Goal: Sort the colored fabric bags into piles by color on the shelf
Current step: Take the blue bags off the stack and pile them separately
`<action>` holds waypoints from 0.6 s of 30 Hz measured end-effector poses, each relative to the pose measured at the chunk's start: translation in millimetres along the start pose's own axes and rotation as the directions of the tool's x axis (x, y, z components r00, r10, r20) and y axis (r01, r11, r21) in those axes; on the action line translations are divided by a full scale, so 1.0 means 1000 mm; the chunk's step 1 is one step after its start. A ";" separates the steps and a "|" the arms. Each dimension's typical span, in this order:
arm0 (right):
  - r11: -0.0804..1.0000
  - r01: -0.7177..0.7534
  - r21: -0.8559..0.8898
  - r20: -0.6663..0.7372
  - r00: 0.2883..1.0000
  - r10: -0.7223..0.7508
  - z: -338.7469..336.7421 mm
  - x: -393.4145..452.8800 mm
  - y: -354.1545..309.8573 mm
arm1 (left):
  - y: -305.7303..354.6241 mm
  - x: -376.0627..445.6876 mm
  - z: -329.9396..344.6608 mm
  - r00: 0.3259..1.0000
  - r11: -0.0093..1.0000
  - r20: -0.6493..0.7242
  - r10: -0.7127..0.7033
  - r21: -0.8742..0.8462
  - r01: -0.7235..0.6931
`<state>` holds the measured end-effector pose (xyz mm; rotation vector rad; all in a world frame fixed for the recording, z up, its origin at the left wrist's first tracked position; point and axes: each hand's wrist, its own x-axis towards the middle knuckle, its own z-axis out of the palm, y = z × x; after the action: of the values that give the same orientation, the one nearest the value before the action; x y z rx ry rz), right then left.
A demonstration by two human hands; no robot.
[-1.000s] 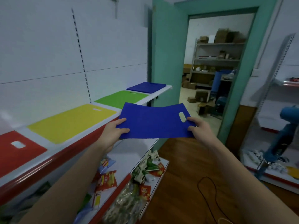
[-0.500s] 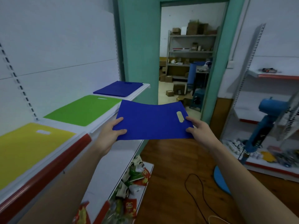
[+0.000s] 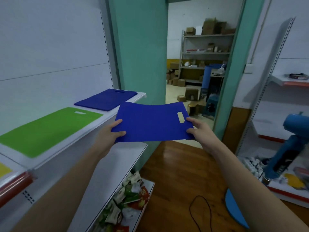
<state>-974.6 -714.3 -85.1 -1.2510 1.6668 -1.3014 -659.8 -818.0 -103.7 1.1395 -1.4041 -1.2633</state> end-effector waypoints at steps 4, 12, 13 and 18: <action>0.998 -0.008 0.068 0.038 0.999 0.005 -0.008 0.048 -0.004 | 0.006 0.029 0.015 0.999 1.000 -0.044 0.005 -0.010 -0.006; 0.995 0.001 0.099 0.091 0.996 -0.010 0.001 0.167 -0.005 | 0.014 0.106 0.034 0.981 0.996 -0.176 0.086 0.023 -0.084; 0.996 0.000 0.094 0.098 0.995 -0.009 0.003 0.184 -0.006 | 0.015 0.117 0.034 0.975 0.994 -0.195 0.108 0.043 -0.101; 0.998 0.063 0.015 0.160 0.985 -0.065 0.020 0.264 -0.017 | 0.012 0.165 0.033 0.934 0.987 -0.323 0.150 0.105 -0.122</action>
<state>-1035.0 -971.2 -60.8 -1.3757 1.5167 -1.2114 -721.2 -974.5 -86.9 1.2243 -1.2663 -0.8745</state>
